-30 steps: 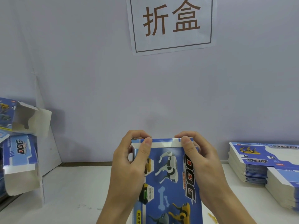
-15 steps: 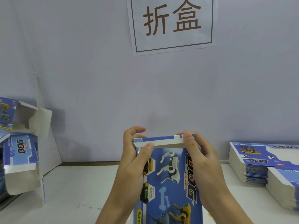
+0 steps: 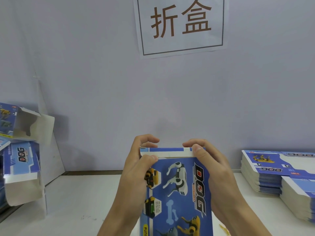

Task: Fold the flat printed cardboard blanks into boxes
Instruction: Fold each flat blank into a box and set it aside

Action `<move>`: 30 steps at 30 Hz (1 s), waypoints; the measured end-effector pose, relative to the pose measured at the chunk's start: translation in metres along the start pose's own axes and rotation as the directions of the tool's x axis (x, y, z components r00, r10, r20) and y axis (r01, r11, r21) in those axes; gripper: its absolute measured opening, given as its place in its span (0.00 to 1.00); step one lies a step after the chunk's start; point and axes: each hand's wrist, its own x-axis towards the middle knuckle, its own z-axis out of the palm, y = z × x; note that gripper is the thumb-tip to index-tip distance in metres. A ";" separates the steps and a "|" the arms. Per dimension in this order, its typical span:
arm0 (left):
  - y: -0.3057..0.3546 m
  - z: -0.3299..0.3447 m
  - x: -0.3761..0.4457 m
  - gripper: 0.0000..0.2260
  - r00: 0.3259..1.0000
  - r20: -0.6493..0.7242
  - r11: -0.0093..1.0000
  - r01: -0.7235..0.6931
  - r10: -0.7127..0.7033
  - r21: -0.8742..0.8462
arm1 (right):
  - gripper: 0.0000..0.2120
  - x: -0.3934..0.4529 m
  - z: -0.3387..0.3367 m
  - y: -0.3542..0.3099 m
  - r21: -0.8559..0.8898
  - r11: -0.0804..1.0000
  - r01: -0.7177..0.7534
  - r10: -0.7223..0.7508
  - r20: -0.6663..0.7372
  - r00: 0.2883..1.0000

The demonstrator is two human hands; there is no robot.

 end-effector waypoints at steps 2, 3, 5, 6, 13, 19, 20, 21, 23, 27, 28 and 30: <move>0.000 0.001 0.000 0.09 1.000 0.002 1.000 -0.002 0.002 -0.005 | 0.11 0.000 0.000 0.000 0.004 1.000 0.006 -0.006 0.006 1.000; 0.000 0.001 0.000 0.10 1.000 -0.004 1.000 -0.007 0.007 0.000 | 0.11 0.000 0.001 0.001 0.002 1.000 0.006 -0.006 0.006 1.000; -0.001 0.001 0.000 0.08 1.000 -0.010 1.000 -0.015 0.015 0.004 | 0.12 -0.001 0.002 0.001 -0.011 1.000 0.014 -0.014 0.000 1.000; -0.002 0.001 0.000 0.09 1.000 -0.011 1.000 -0.026 0.026 0.013 | 0.12 0.000 0.002 0.001 -0.029 0.999 0.026 -0.026 -0.005 1.000; -0.001 0.007 0.000 0.16 0.989 -0.086 0.979 -0.102 0.118 0.174 | 0.13 -0.002 0.005 0.005 -0.108 0.991 0.072 -0.067 0.052 0.996; 0.000 0.001 0.005 0.28 0.995 -0.089 0.987 -0.028 0.042 0.157 | 0.27 0.003 -0.002 0.004 -0.182 0.982 0.049 -0.058 -0.041 0.997; 0.001 0.000 0.004 0.28 0.997 -0.062 0.981 -0.022 0.035 0.194 | 0.28 0.004 -0.003 0.003 -0.149 0.988 0.033 -0.044 -0.073 0.996; 0.000 0.001 0.003 0.28 0.998 -0.045 0.972 -0.027 0.038 0.234 | 0.27 0.004 -0.004 0.002 -0.100 0.995 0.020 -0.030 -0.097 0.995; -0.003 0.001 0.002 0.24 0.998 -0.041 0.962 -0.041 0.055 0.270 | 0.24 0.004 -0.008 0.000 -0.019 1.000 0.009 -0.011 -0.089 0.996; -0.004 0.002 0.003 0.09 0.998 -0.066 0.985 -0.003 0.015 0.175 | 0.15 0.003 -0.012 -0.002 -0.005 0.999 0.046 -0.046 -0.022 0.999; -0.004 0.003 0.003 0.08 0.998 -0.062 0.986 0.002 0.009 0.164 | 0.14 0.003 -0.011 -0.002 -0.031 0.997 0.064 -0.065 -0.025 0.998; -0.002 0.005 0.002 0.10 0.998 -0.066 0.984 0.003 0.009 0.177 | 0.15 0.003 -0.010 -0.001 -0.070 0.994 0.083 -0.085 -0.027 0.996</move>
